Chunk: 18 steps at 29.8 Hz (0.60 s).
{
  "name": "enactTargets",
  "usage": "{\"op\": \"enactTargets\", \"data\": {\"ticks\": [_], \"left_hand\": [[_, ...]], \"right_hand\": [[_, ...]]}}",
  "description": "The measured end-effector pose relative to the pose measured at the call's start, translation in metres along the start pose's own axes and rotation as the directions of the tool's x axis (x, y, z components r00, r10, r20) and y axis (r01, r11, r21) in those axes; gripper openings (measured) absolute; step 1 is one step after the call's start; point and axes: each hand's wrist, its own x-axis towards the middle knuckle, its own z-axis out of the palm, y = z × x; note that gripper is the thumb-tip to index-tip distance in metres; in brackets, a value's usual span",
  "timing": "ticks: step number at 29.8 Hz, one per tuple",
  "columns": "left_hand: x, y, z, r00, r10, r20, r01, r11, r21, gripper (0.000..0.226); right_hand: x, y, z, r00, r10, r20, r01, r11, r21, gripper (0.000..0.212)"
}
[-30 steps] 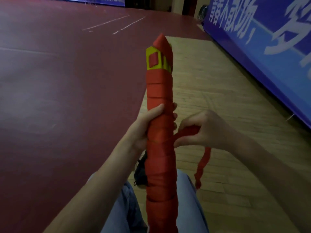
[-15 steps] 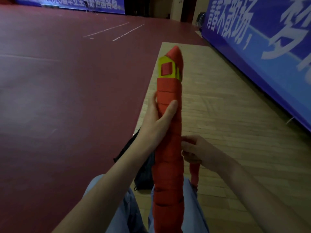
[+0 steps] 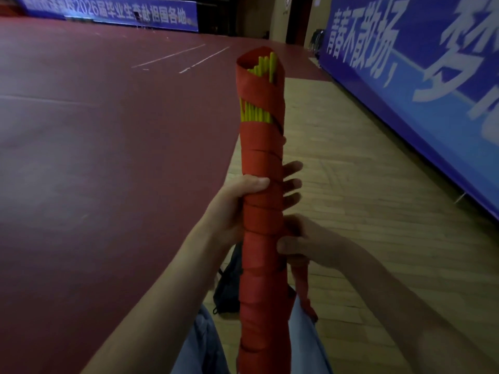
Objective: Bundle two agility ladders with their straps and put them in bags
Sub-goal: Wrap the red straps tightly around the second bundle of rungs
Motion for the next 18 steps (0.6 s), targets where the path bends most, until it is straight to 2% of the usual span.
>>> {"op": "enactTargets", "data": {"ticks": [2, 4, 6, 8, 9, 11, 14, 16, 18], "left_hand": [[0.000, 0.006, 0.007, 0.975, 0.011, -0.224, 0.050, 0.963, 0.264, 0.063], [0.000, 0.006, 0.004, 0.866, 0.141, -0.480, 0.120, 0.872, 0.474, 0.071], [0.000, -0.002, 0.000, 0.787, 0.296, -0.541, 0.108, 0.797, 0.594, 0.084], [0.001, -0.016, -0.007, 0.754, 0.390, -0.528, 0.106, 0.722, 0.684, 0.100], [0.001, -0.020, -0.011, 0.743, 0.403, -0.535, 0.114, 0.712, 0.693, 0.099], [-0.002, -0.017, -0.013, 0.754, 0.329, -0.569, 0.092, 0.804, 0.587, 0.084], [-0.006, -0.011, -0.015, 0.868, 0.104, -0.485, 0.075, 0.939, 0.335, 0.054], [-0.007, -0.014, -0.017, 0.931, 0.015, -0.365, 0.057, 0.981, 0.185, 0.048], [-0.006, -0.017, -0.020, 0.962, -0.032, -0.273, 0.052, 0.996, 0.067, 0.053]], "right_hand": [[-0.001, 0.003, 0.002, 0.993, 0.034, -0.116, -0.029, 0.999, 0.045, 0.045], [0.000, 0.004, 0.006, 0.963, 0.036, -0.268, -0.040, 0.999, -0.009, 0.029], [0.003, 0.001, 0.014, 0.908, 0.008, -0.420, -0.102, 0.974, -0.203, 0.017], [0.005, 0.001, 0.020, 0.894, -0.038, -0.446, -0.148, 0.915, -0.375, 0.019], [0.004, 0.002, 0.023, 0.898, -0.056, -0.436, -0.141, 0.903, -0.407, 0.019], [-0.001, 0.001, 0.020, 0.926, -0.080, -0.370, -0.088, 0.905, -0.416, 0.016], [-0.004, 0.002, 0.007, 0.962, -0.080, -0.260, -0.026, 0.923, -0.383, 0.026], [-0.004, 0.002, 0.000, 0.962, -0.104, -0.253, 0.029, 0.958, -0.284, 0.024], [-0.001, 0.002, -0.003, 0.949, -0.125, -0.291, 0.048, 0.964, -0.260, 0.026]]}}
